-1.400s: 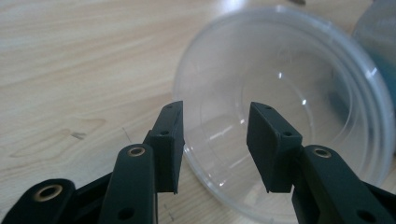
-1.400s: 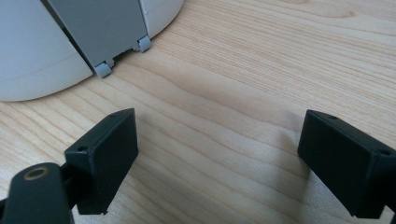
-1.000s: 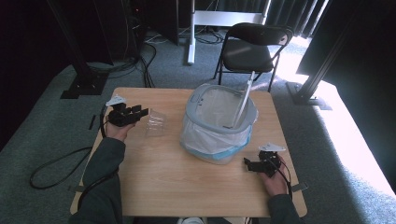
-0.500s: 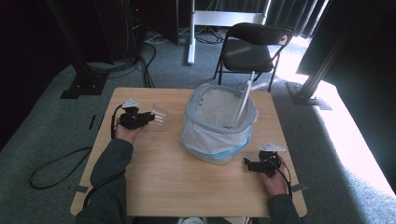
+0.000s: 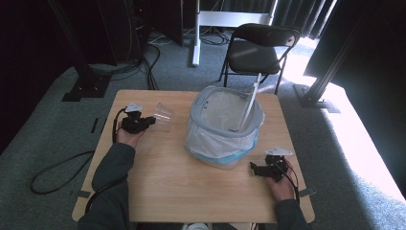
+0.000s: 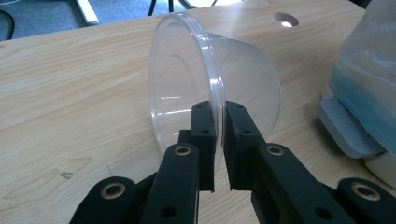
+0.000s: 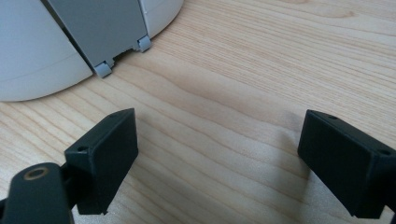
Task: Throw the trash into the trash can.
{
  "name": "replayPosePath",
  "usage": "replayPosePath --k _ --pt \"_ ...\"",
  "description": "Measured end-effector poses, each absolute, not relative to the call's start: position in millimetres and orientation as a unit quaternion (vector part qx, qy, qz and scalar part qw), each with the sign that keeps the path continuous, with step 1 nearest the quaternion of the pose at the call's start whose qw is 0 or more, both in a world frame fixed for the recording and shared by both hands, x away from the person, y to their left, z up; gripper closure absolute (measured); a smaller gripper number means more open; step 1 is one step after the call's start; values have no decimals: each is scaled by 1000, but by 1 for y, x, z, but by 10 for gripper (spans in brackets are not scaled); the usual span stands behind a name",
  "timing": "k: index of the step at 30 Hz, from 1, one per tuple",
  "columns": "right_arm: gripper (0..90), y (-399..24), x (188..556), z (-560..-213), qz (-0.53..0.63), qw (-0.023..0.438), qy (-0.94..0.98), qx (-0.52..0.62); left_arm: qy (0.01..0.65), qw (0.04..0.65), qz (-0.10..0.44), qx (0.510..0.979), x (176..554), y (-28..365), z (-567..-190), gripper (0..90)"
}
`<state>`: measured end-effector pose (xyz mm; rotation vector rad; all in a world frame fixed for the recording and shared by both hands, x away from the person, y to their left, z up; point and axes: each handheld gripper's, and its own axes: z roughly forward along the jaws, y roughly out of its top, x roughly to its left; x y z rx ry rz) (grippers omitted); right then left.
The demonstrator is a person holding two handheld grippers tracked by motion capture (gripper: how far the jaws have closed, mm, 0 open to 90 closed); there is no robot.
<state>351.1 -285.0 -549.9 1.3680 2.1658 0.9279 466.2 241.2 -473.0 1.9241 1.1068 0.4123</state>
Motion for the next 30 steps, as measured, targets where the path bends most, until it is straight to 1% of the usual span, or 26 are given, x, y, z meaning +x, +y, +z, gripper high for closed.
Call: replayPosePath --k 9,30 --pt "114 -285 351 -550 333 207 778 491 443 430 167 769 464 242 -468 834" --pt "113 -285 351 -550 333 207 778 491 412 459 174 768 458 236 -435 834"
